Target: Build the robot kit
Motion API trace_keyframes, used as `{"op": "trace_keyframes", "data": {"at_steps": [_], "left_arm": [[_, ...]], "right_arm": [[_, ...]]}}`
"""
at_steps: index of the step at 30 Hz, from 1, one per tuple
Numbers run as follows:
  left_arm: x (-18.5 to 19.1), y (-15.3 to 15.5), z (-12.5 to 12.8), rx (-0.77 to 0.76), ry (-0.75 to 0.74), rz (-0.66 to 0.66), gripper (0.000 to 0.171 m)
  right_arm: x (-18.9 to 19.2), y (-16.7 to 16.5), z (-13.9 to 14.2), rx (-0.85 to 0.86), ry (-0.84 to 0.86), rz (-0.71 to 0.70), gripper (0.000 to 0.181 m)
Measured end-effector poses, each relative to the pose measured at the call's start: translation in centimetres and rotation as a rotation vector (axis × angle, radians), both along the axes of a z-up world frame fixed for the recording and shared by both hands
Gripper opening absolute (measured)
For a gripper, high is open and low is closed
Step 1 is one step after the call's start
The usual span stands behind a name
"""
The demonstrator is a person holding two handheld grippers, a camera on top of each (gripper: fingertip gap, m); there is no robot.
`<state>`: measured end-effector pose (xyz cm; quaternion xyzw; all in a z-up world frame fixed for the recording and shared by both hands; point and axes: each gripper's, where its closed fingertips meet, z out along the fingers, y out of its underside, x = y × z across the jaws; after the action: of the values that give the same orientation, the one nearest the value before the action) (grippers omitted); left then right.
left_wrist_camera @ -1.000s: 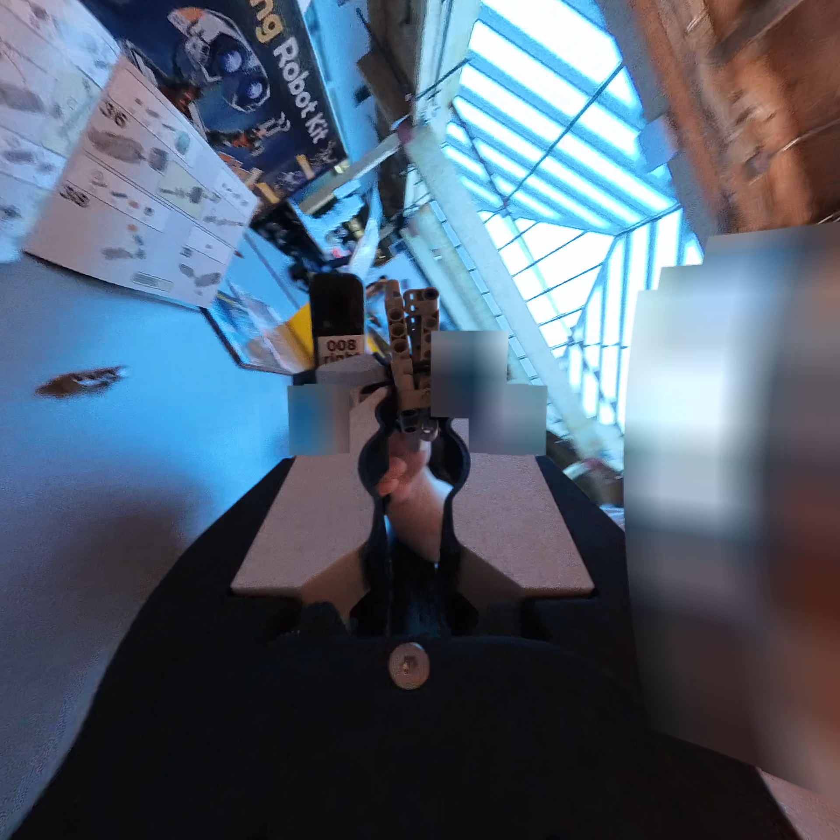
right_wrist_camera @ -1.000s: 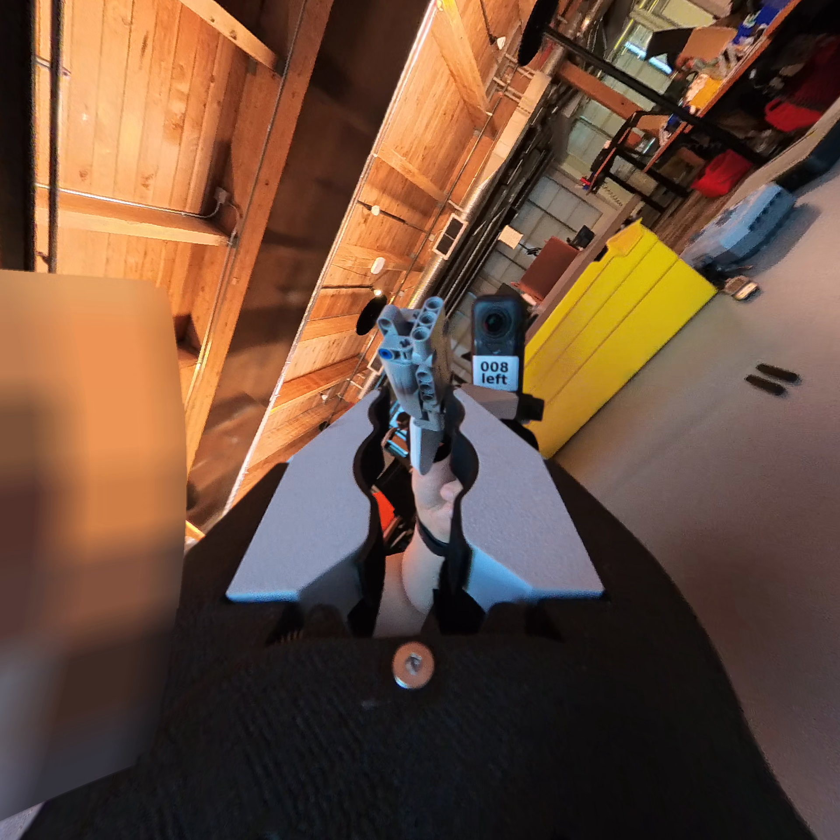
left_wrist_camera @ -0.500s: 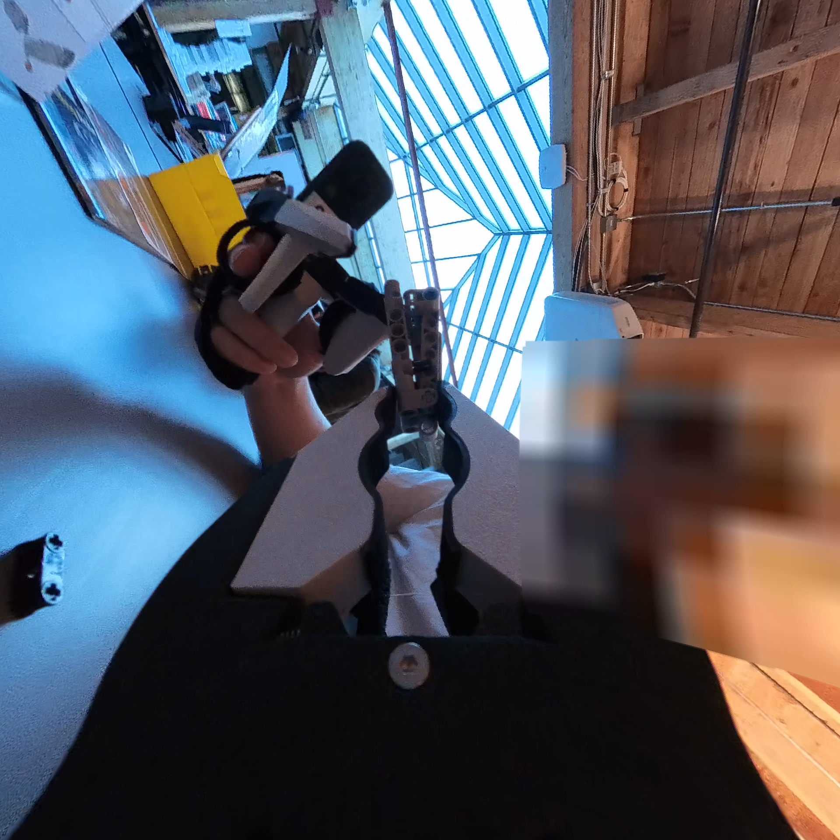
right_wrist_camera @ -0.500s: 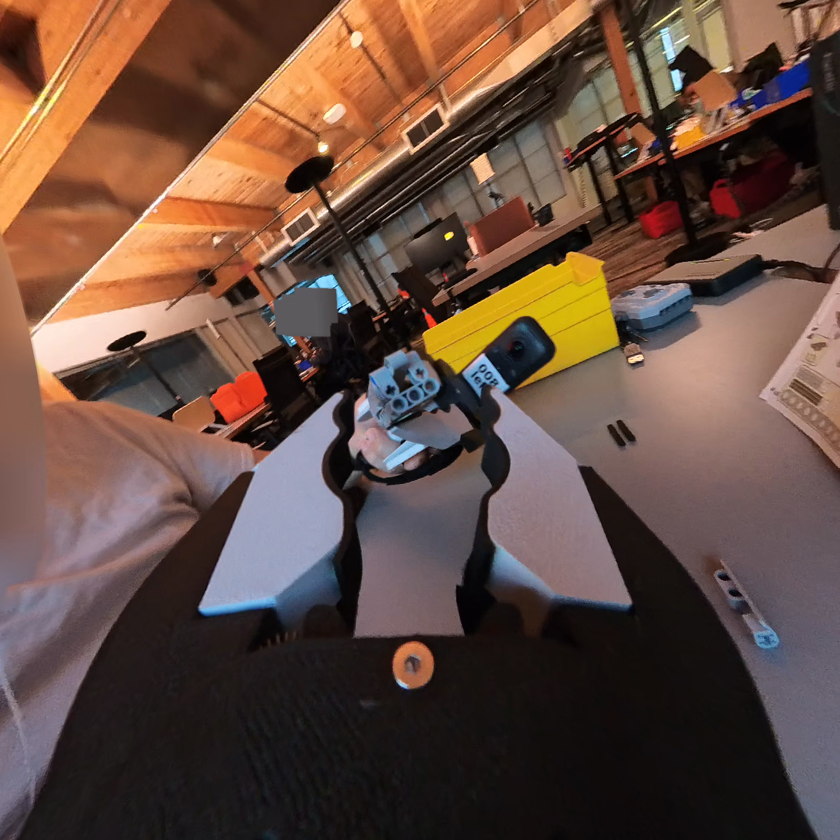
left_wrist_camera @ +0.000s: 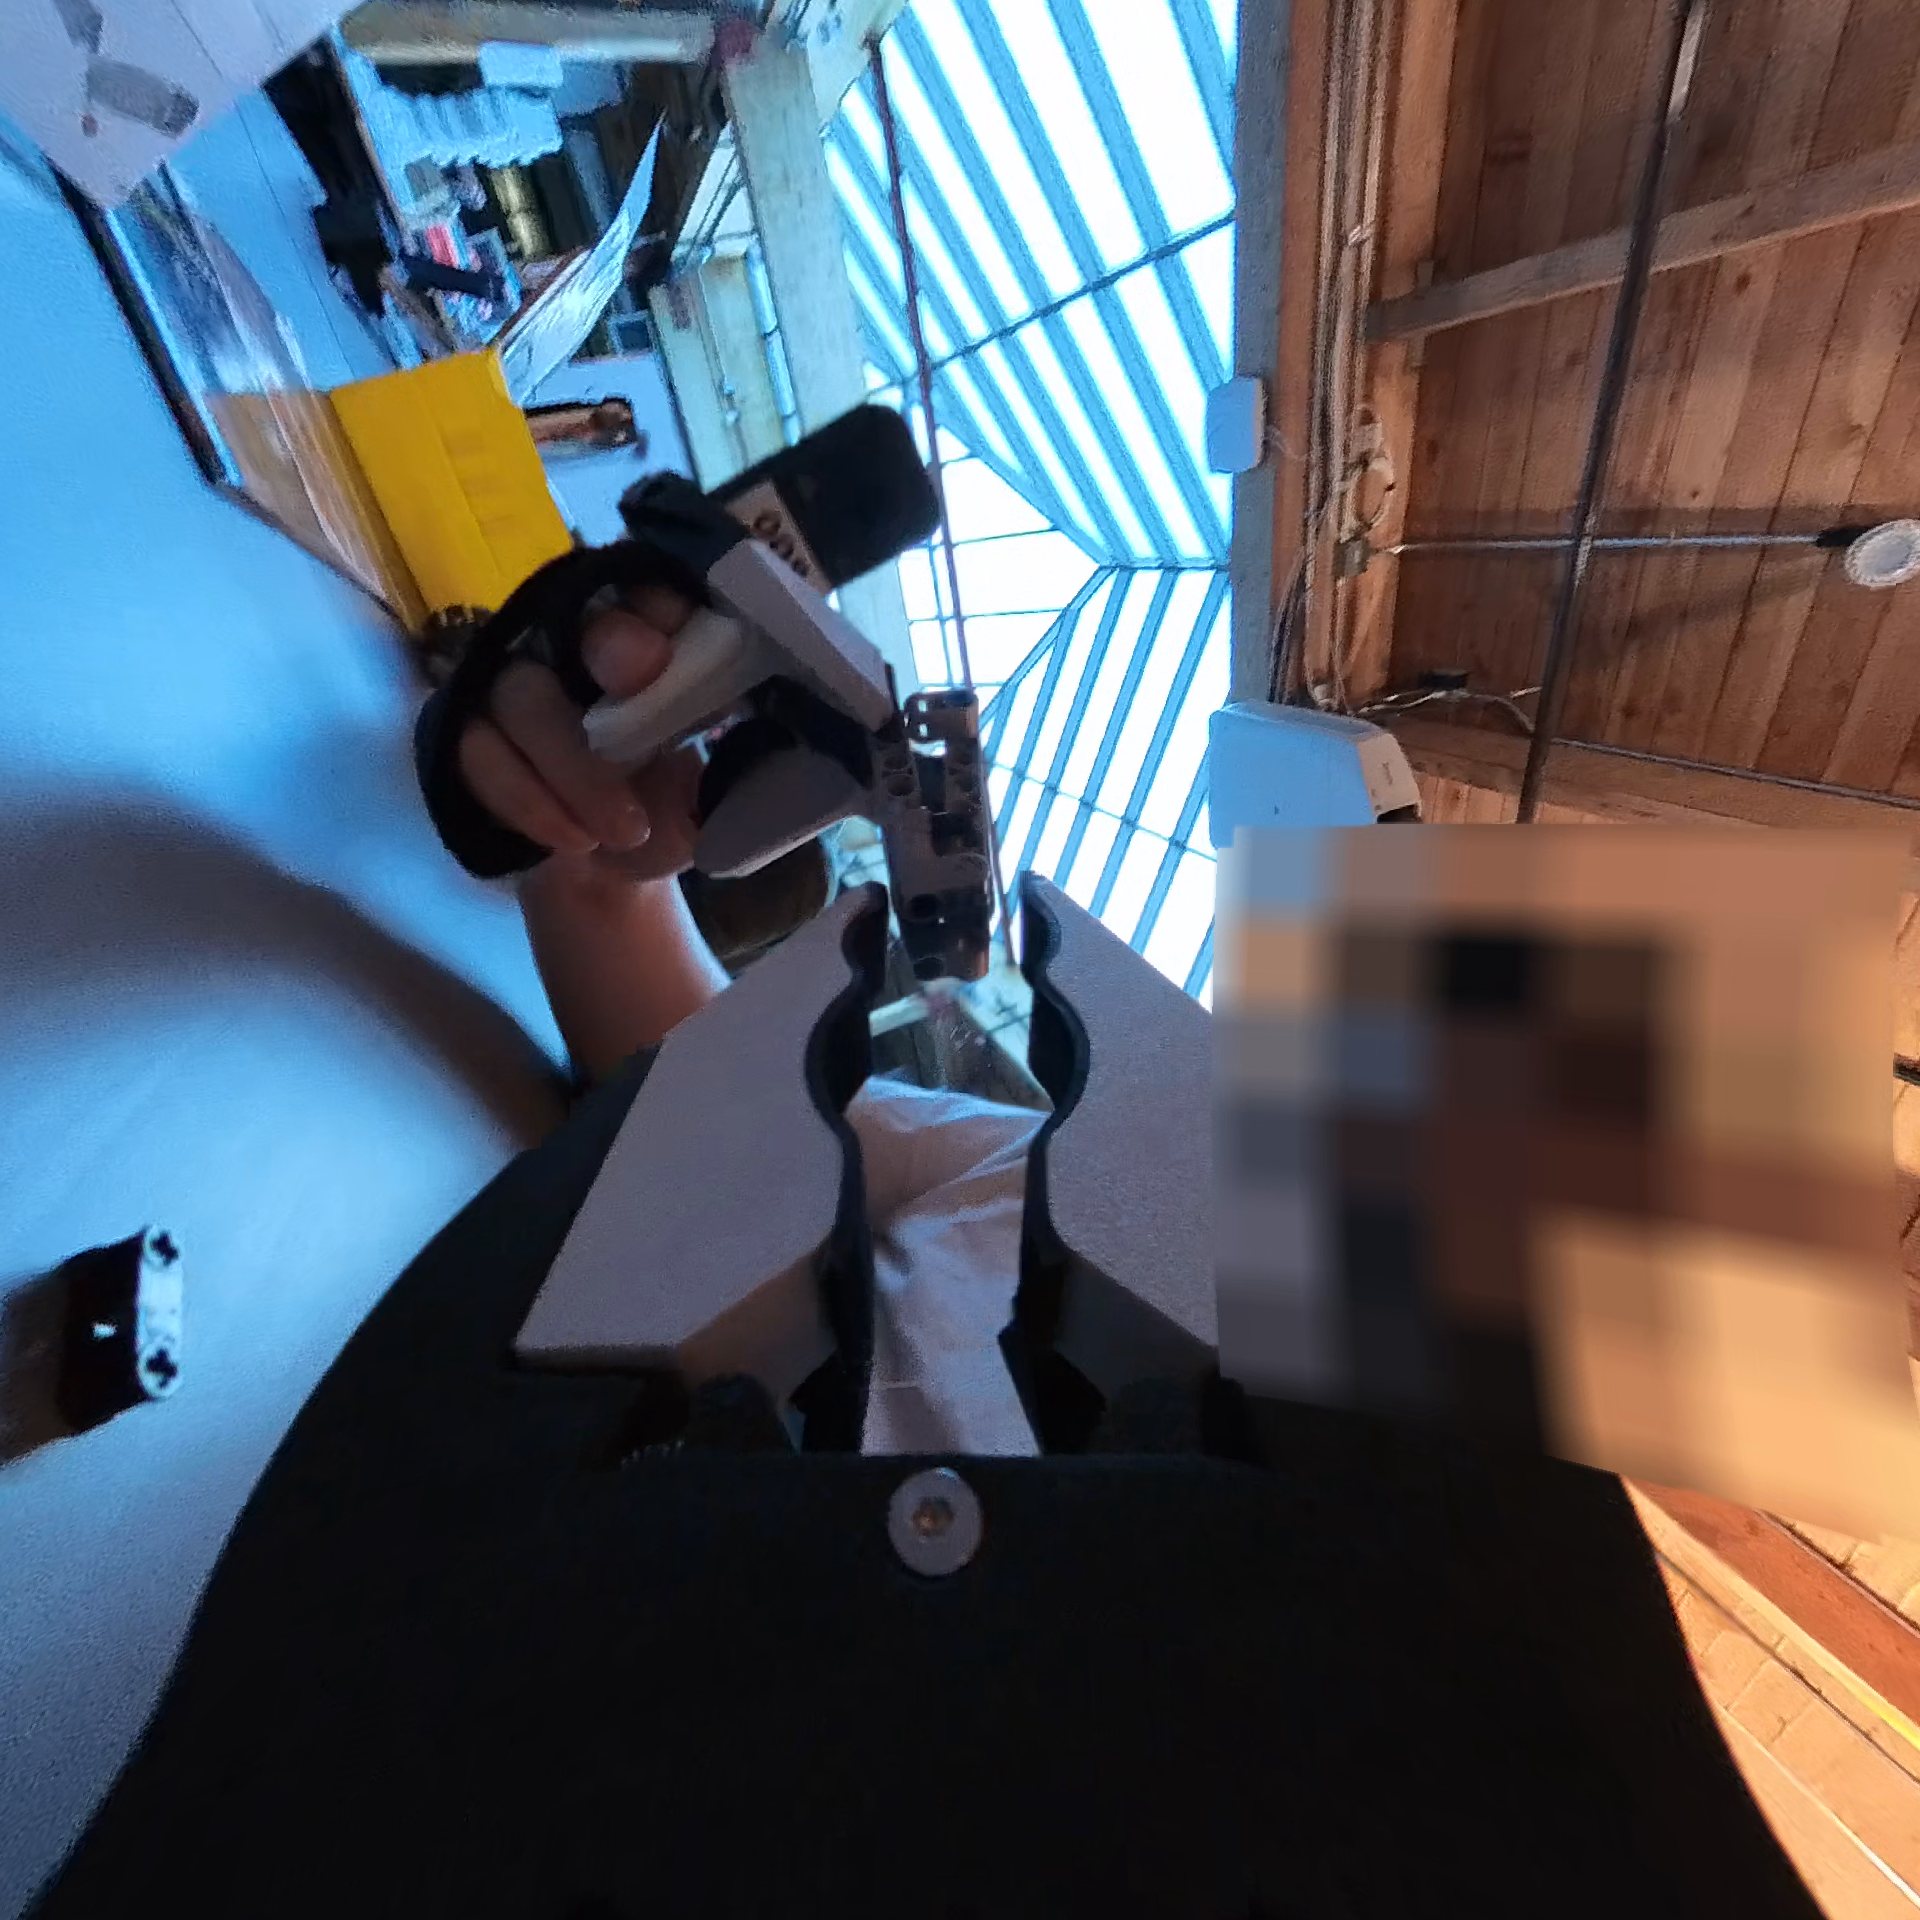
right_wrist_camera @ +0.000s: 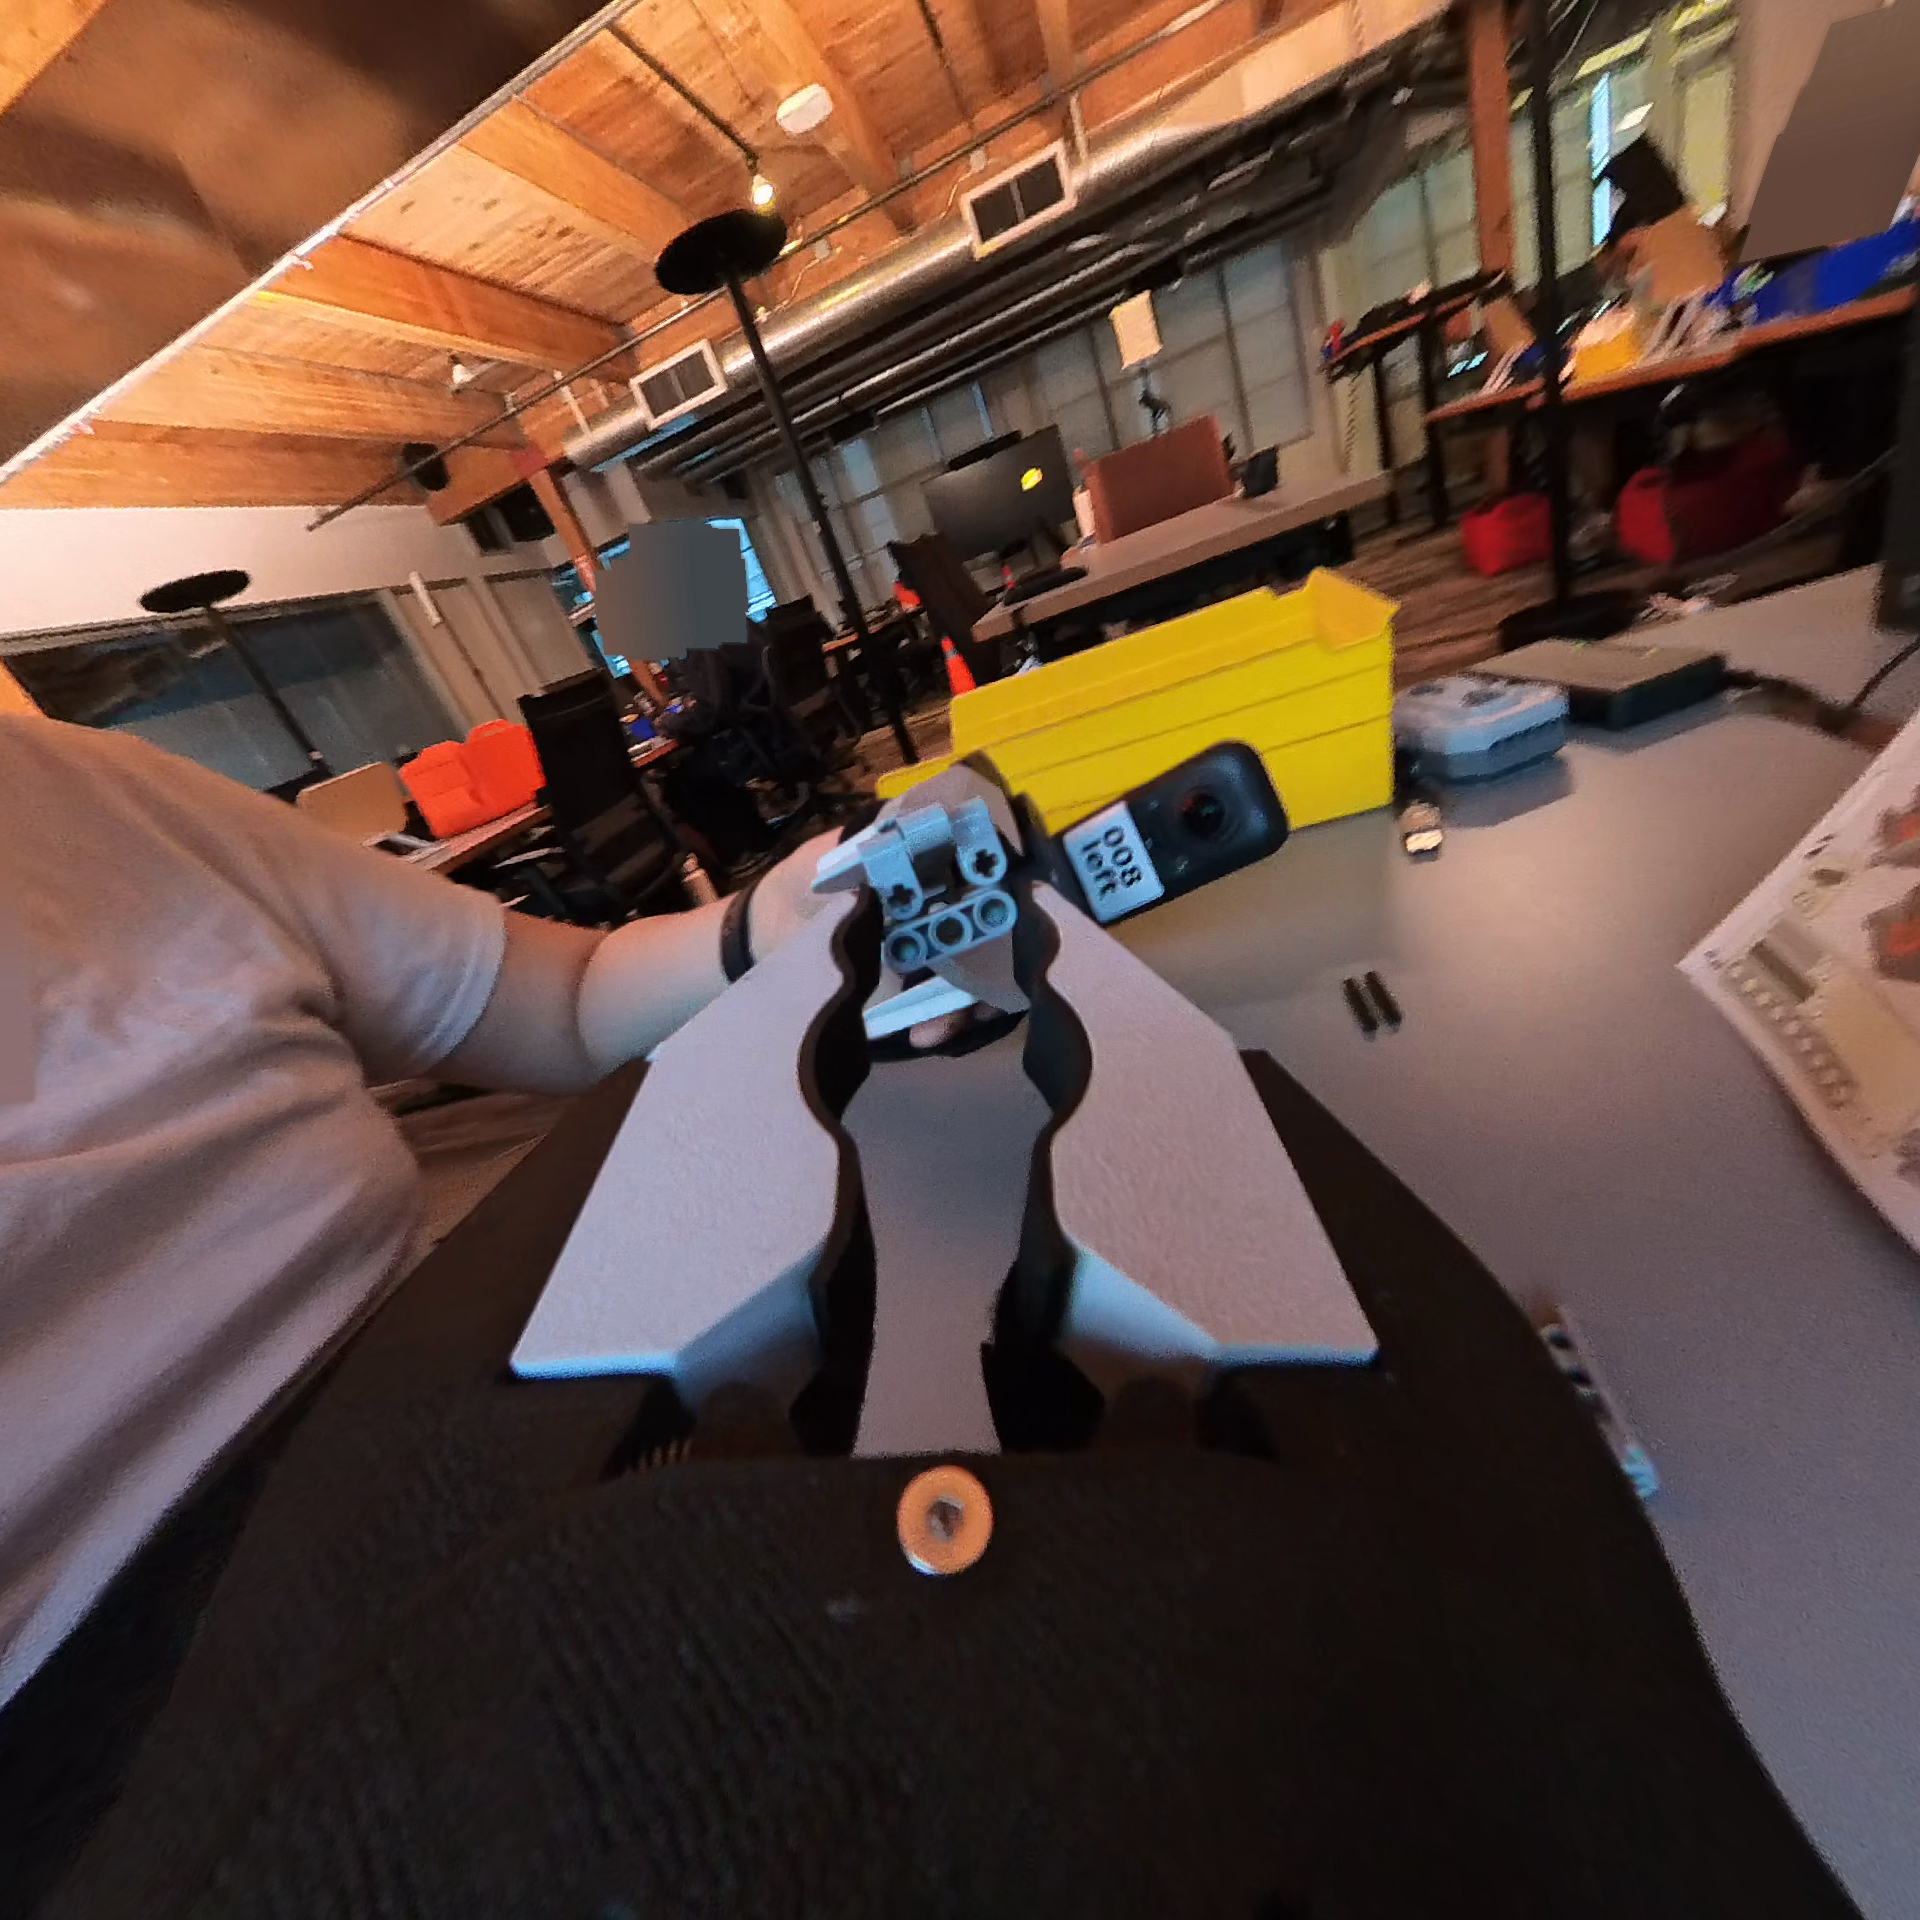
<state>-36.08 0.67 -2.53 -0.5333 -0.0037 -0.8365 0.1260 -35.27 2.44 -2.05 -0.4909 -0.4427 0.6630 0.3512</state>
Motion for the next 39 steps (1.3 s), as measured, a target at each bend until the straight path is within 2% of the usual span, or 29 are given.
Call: {"op": "trace_keyframes", "data": {"at_steps": [1, 3, 6, 9, 12, 15, 19, 23, 29, 33, 35, 37, 39], "left_arm": [[-0.4, 0.4, 0.3, -0.008, -0.030, 0.022, 0.029], [-1.4, 1.3, 0.8, -0.015, -0.084, 0.076, 0.033], [-2.0, 2.1, 0.8, 0.021, -0.075, 0.150, 0.045], [-2.2, 2.3, 1.8, 0.067, -0.090, 0.220, 0.061], [-1.6, 1.4, 3.1, 0.120, -0.123, 0.218, 0.061], [-1.0, 0.8, 3.7, 0.150, -0.118, 0.245, 0.055], [-1.9, 0.6, 5.1, 0.175, -0.192, 0.303, 0.026], [-2.5, 0.7, 5.5, 0.190, -0.200, 0.344, 0.031], [-2.7, 0.9, 5.7, 0.243, -0.185, 0.414, 0.025], [-2.8, 1.1, 5.3, 0.272, -0.130, 0.447, 0.020], [-3.3, 1.5, 4.8, 0.276, -0.091, 0.463, 0.020], [-4.1, 2.1, 4.5, 0.273, -0.067, 0.475, 0.020], [-4.9, 2.9, 3.7, 0.266, -0.001, 0.493, 0.019]], "right_arm": [[0.1, 0.3, 0.4, 0.023, 0.023, -0.039, 0.025], [0.5, 1.2, 1.7, 0.129, 0.083, -0.169, 0.025], [1.5, 2.0, 3.7, 0.373, 0.131, -0.399, 0.025], [1.5, 1.0, 5.1, 0.655, 0.125, -0.577, 0.025], [0.8, -0.7, 5.8, 0.925, 0.120, -0.723, 0.024], [-0.7, -2.5, 5.5, 1.110, 0.109, -0.767, 0.024], [-2.2, -3.1, 4.8, 1.121, 0.100, -0.797, 0.024], [-2.9, -2.7, 4.7, 1.101, 0.104, -0.866, 0.024], [-3.1, -2.3, 4.9, 0.930, 0.132, -0.921, 0.024], [-3.4, -1.9, 4.4, 0.912, 0.107, -0.943, 0.024], [-4.1, -1.9, 3.4, 0.921, 0.070, -0.896, 0.027], [-4.6, -2.3, 2.6, 0.923, 0.070, -0.796, 0.040], [-3.8, -2.0, 1.9, 0.915, 0.073, -0.699, 0.040]]}}
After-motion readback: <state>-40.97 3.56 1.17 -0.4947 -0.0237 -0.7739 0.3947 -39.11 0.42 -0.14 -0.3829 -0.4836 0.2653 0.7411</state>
